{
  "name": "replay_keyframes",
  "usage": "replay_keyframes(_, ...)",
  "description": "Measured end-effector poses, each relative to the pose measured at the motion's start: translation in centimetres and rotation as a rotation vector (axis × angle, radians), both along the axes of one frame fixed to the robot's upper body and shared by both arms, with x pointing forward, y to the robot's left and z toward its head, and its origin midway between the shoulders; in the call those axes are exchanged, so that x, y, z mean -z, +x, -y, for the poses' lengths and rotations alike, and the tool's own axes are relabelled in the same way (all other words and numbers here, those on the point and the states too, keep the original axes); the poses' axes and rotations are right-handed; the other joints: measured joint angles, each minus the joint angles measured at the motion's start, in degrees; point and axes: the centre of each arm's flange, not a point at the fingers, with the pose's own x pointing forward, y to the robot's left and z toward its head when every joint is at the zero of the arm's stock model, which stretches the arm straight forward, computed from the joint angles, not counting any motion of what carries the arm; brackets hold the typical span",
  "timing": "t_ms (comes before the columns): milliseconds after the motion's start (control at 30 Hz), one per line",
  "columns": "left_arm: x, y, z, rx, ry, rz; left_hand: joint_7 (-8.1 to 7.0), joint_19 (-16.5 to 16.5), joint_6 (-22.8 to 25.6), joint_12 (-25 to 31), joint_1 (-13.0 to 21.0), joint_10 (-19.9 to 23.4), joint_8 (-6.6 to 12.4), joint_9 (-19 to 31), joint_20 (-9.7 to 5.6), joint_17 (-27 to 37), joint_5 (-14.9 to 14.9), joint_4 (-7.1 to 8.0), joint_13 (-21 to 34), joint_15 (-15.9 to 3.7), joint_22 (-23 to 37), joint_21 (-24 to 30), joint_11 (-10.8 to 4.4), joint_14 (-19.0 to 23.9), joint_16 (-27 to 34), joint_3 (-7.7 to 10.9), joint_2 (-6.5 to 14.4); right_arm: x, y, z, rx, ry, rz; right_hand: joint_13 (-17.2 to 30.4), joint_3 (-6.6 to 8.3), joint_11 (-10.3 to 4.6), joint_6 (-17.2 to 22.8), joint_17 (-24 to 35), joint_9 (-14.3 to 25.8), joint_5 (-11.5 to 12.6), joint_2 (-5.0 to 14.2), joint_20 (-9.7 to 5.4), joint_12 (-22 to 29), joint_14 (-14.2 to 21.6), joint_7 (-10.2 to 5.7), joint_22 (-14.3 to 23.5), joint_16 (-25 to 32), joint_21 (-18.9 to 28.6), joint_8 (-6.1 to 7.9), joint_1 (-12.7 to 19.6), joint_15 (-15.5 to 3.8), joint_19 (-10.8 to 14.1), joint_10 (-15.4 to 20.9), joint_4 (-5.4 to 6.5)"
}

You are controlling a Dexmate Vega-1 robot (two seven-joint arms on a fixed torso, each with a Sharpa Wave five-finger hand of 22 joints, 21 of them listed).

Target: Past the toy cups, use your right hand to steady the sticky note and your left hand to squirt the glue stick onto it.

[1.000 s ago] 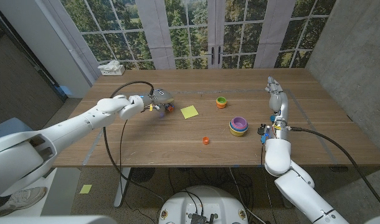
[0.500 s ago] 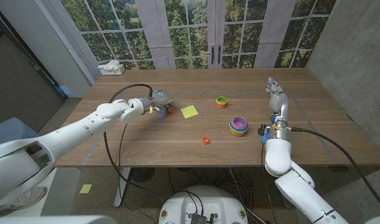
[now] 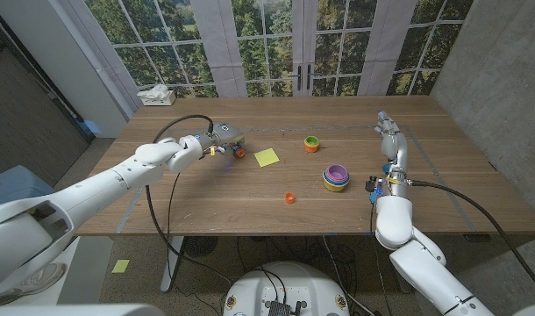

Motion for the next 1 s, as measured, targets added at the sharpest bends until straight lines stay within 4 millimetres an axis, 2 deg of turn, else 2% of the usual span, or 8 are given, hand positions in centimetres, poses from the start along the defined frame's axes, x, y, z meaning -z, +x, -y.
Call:
replay_keyframes(200,-1.0,-0.7,0.2,0.006,-0.066,0.021,0.0,0.0,0.0,0.0,0.0,0.0,-0.11,0.1,0.0,0.0,0.0,0.0,0.0,0.0,0.0,0.0,0.0,0.0,0.0,0.0,0.0,0.2,0.0,0.2,-0.002,-0.002,-0.008,0.0,0.07,0.0,0.0,-0.2,0.0,0.0,0.0,0.0,0.0,0.0,0.0,0.0,-0.3,-0.2,0.0,0.0,0.0,0.0,0.0,-0.07)
replay_keyframes(500,-1.3,-0.5,-0.4,-0.013,-0.136,-0.001,0.0,0.0,0.0,0.0,0.0,0.0,-0.27,0.7,0.0,0.0,0.0,0.0,0.0,-0.07,-0.3,0.0,0.0,0.1,-0.1,-0.01,0.0,0.0,-0.6,0.5,-0.002,-0.011,0.0,0.0,0.24,-0.01,1.0,-0.3,0.0,0.0,0.0,0.0,0.0,0.0,-0.41,0.0,-0.3,-0.8,0.0,0.0,0.0,0.0,0.0,-0.24)
replay_keyframes(533,-2.2,-1.6,0.2,0.017,-0.161,0.022,0.0,0.0,0.0,0.0,0.0,0.0,-0.35,0.7,0.0,0.0,0.0,0.0,0.0,-0.07,-0.3,0.0,0.0,0.1,-0.1,-0.01,0.0,0.3,-0.3,0.5,0.003,-0.017,-0.031,0.0,0.31,-0.21,1.1,-0.3,0.0,0.0,0.0,0.0,0.0,0.0,-0.5,0.0,-0.3,-0.9,0.25,0.0,0.0,0.0,0.2,-0.31)
replay_keyframes(633,-2.3,-1.5,0.0,0.014,-0.191,0.008,0.2,0.0,0.2,-0.1,0.1,0.1,-0.45,0.7,0.0,-0.1,0.0,0.0,0.0,-0.06,-0.3,0.0,0.11,0.1,-0.1,-0.01,-0.1,0.1,-0.8,0.6,0.001,-0.022,-0.023,0.0,0.47,-0.31,1.6,-0.3,0.0,0.0,0.0,-0.21,0.0,0.0,-0.62,0.0,-0.3,-0.9,0.41,0.0,0.0,0.2,0.3,-0.47)
replay_keyframes(700,-2.4,-1.5,0.0,0.015,-0.205,0.002,-0.4,0.0,0.8,-0.2,0.2,0.5,-0.65,0.7,0.0,0.0,0.0,-0.05,0.0,-0.06,-0.3,0.0,-0.11,0.2,-0.1,-0.11,-0.2,0.0,-1.0,0.6,0.0,-0.026,-0.02,0.0,0.57,-0.52,1.8,-0.3,0.0,0.0,0.0,0.01,0.0,0.2,-0.74,0.0,-0.3,-0.9,0.41,0.0,-0.24,0.8,0.5,-0.57)
replay_keyframes(767,-2.8,-2.1,0.1,0.032,-0.236,0.006,-0.33,0.0,0.9,-0.3,0.2,0.6,-0.68,0.7,0.0,-0.1,0.0,-0.02,0.0,-0.09,-0.3,0.0,-0.03,0.3,-0.1,-0.15,-0.2,0.3,-0.6,0.8,0.005,-0.036,-0.062,0.0,0.55,-0.71,1.8,-0.2,0.0,0.0,0.0,0.21,0.0,0.3,-0.82,0.0,-0.3,-0.9,0.41,0.0,-0.31,1.0,0.7,-0.55)
replay_keyframes(900,-3.0,-2.3,-0.1,0.045,-0.28,0.003,-0.23,0.0,1.0,-0.5,0.3,0.8,-0.72,0.7,0.0,-0.1,0.0,-0.07,0.0,-0.08,-0.3,0.0,-0.22,0.4,-0.1,-0.23,-0.3,0.5,-0.7,0.8,0.007,-0.049,-0.094,0.0,0.8,-0.5,1.8,-0.1,0.0,0.0,0.0,-0.12,0.0,0.3,-0.82,0.0,-0.3,-0.9,0.41,0.0,-0.31,1.3,0.9,-0.3)
replay_keyframes(1000,-3.1,-2.4,-0.2,0.056,-0.308,0.004,-0.43,0.0,1.2,-0.5,0.3,0.8,-0.61,0.7,0.0,-0.1,0.0,-0.07,0.0,-0.08,-0.3,0.0,-0.22,0.4,-0.1,-0.24,-0.3,0.6,-0.8,0.8,0.012,-0.061,-0.113,0.0,1.04,-0.4,1.8,-0.1,0.0,0.0,0.0,-0.11,0.0,0.3,-0.82,0.0,-0.3,-1.3,0.41,0.0,-0.31,1.3,1.0,-0.53)
